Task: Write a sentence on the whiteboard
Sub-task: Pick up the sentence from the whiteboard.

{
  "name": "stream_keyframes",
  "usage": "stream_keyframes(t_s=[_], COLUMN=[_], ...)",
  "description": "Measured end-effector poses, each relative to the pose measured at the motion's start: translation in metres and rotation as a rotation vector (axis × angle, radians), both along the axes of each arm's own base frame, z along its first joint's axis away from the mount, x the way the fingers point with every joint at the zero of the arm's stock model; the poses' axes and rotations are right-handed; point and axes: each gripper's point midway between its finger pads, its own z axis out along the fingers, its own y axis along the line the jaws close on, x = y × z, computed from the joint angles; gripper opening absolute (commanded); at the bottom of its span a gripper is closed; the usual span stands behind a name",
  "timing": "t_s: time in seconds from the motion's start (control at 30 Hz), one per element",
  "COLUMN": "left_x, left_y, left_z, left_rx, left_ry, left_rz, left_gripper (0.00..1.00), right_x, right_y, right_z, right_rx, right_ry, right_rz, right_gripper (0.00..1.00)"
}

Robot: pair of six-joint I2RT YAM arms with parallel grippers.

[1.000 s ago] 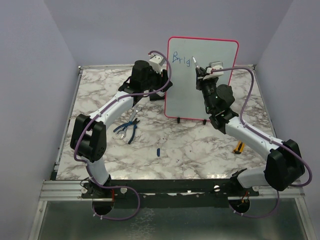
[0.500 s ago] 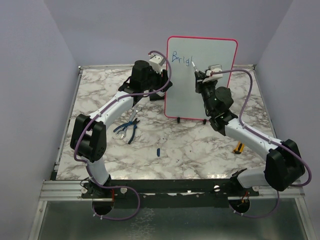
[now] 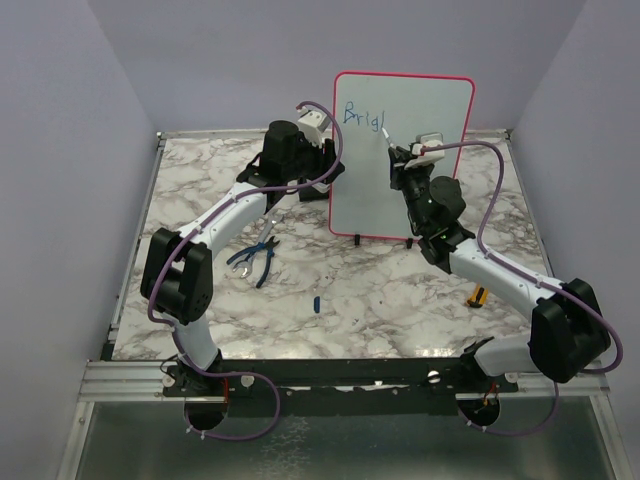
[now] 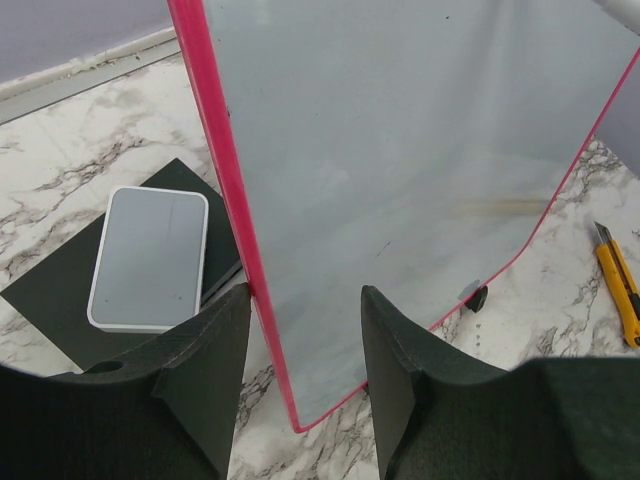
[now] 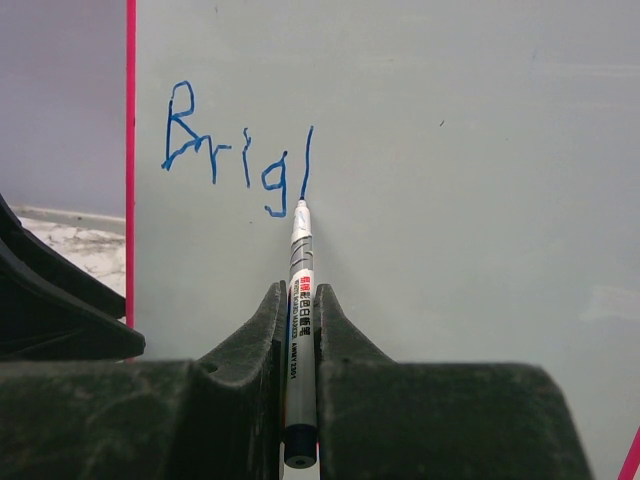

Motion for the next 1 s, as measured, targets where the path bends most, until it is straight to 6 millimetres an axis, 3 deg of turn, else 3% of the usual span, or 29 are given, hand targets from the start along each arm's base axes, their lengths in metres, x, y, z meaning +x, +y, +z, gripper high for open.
stream_keyframes(t_s=[0.37,1.0], left_x=[0.0,0.0], left_y=[0.0,0.0], left_z=[0.0,0.0], left_rx=[0.0,0.0], left_ry=[0.0,0.0], left_rz=[-0.001,-0.001], left_gripper=[0.49,0.49], right_x=[0.001,0.002], right_y=[-0.002,-0.008], right_z=[0.013,0.013], right_rx=[0.003,0.006], right_ry=[-0.032,-0.028], right_rz=[-0.015,-0.05], right_gripper=[0.01,0.01])
